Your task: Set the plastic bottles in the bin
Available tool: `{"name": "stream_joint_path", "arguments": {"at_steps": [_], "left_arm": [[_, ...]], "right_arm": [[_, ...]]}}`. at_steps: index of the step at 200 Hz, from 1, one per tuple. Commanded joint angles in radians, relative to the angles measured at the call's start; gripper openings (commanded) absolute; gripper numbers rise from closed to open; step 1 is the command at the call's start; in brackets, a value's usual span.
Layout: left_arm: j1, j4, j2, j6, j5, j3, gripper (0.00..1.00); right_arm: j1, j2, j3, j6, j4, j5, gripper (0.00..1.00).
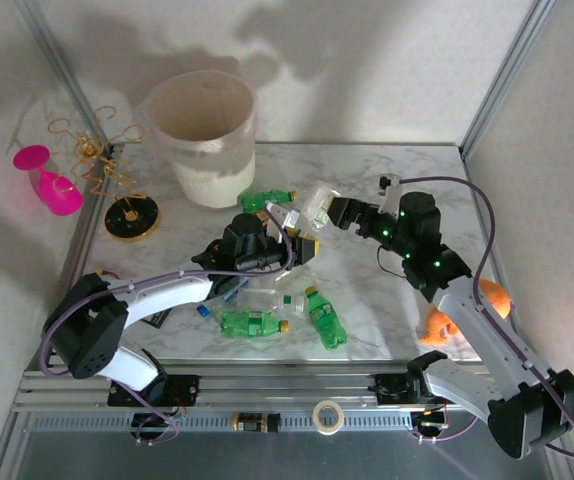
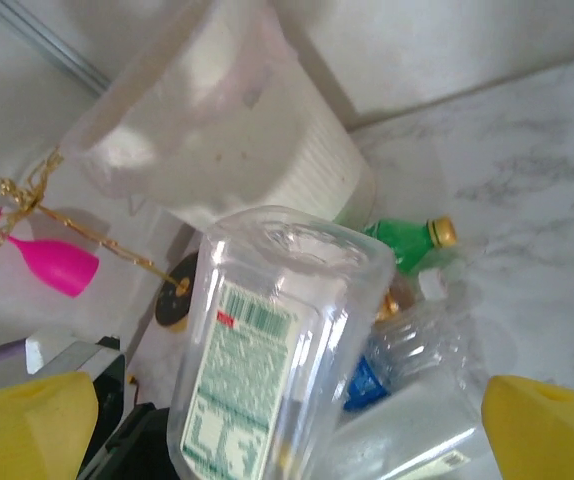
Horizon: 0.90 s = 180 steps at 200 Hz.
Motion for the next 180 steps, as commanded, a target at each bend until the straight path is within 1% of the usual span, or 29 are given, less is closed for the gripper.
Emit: {"name": "stream_joint_path", "arguments": {"at_steps": [1,11,16,26,49,61,80,111,136,155,180], "left_arm": [[0.041,-0.075,-0.056,0.074,-0.076,0.093,0.35],[0.061,-0.096,-0.061,0.093,-0.088,0.128,0.34],[0.071,-0.134,-0.062,0.104,-0.099,0.149,0.33],[0.091,-0.177,-0.061,0.132,-0.121,0.201,0.29],[0.139,-0.289,-0.047,0.189,-0.191,0.347,0.08],[0.174,-0.338,-0.029,0.201,-0.203,0.431,0.00],[0.239,-0.388,0.002,0.189,-0.210,0.540,0.00],[0.339,-0.405,0.031,0.210,-0.275,0.632,0.00],[0.430,-0.417,0.075,0.196,-0.275,0.687,0.00],[0.492,-0.445,0.125,0.160,-0.277,0.734,0.00],[0.546,-0.478,0.205,0.109,-0.250,0.785,0.00]], "right_arm": [[-0.005,-0.039,-0.038,-0.038,0.003,0.085,0.99],[-0.005,-0.051,-0.060,-0.031,0.012,0.101,0.99],[-0.005,-0.056,-0.071,-0.030,0.018,0.105,0.99],[-0.006,-0.067,-0.095,-0.024,0.029,0.117,0.99],[-0.006,-0.086,-0.147,-0.015,0.055,0.155,0.99],[-0.005,-0.089,-0.168,-0.011,0.063,0.177,0.99],[-0.006,-0.087,-0.187,-0.011,0.068,0.184,0.99],[-0.006,-0.077,-0.206,-0.019,0.067,0.194,0.99],[-0.005,-0.068,-0.220,-0.022,0.052,0.217,0.99],[-0.006,-0.062,-0.224,-0.024,0.043,0.216,0.99],[-0.005,-0.066,-0.235,-0.020,0.054,0.209,0.99]]}}
